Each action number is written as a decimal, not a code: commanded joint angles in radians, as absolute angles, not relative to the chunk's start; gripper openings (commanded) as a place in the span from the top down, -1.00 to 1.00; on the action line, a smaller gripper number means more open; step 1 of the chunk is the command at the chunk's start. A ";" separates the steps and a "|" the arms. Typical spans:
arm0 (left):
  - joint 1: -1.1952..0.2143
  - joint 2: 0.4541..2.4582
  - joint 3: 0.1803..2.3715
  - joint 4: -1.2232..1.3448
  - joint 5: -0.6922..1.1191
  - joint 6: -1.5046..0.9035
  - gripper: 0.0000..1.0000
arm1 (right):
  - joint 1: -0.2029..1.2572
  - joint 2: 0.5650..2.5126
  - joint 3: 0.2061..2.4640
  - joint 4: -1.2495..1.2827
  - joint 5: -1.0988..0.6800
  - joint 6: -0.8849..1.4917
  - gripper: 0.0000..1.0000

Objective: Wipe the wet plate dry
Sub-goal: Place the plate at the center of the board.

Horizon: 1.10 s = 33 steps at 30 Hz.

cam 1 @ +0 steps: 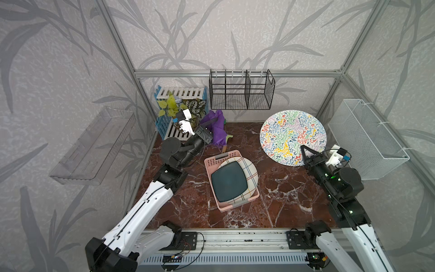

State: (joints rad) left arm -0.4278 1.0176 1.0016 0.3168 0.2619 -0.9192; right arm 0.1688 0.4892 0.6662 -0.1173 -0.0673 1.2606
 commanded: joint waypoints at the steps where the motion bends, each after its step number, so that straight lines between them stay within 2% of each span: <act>1: -0.396 1.021 0.969 0.034 0.173 -0.720 1.00 | 0.113 0.521 0.590 -0.271 0.036 1.256 1.00; 7: -0.390 1.010 0.911 0.048 0.215 -0.752 1.00 | 0.060 0.784 0.564 -0.069 -0.056 1.193 1.00; 16: -0.385 1.015 0.891 0.052 0.235 -0.751 1.00 | 0.057 1.213 0.605 0.179 -0.211 1.112 1.00; 21: -0.379 1.016 0.888 0.050 0.243 -0.747 1.00 | 0.057 1.384 0.621 0.210 -0.244 1.120 1.00; 24: -0.377 1.015 0.883 0.050 0.245 -0.747 1.00 | 0.057 1.456 0.634 0.144 -0.267 1.124 1.00; 28: -0.373 1.009 0.871 0.054 0.241 -0.749 1.00 | 0.059 1.508 0.599 0.105 -0.290 1.118 0.61; 30: -0.372 1.009 0.867 0.053 0.238 -0.745 1.00 | 0.058 1.502 0.575 0.080 -0.282 1.111 0.48; 33: -0.368 1.005 0.861 0.033 0.225 -0.730 1.00 | 0.059 1.474 0.566 0.004 -0.257 1.063 0.19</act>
State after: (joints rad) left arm -0.3756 1.0237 0.8738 0.0322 0.2329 -0.7593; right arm 0.0570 1.4910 0.5869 0.1604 -0.2790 1.1229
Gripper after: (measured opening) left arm 0.086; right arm 0.373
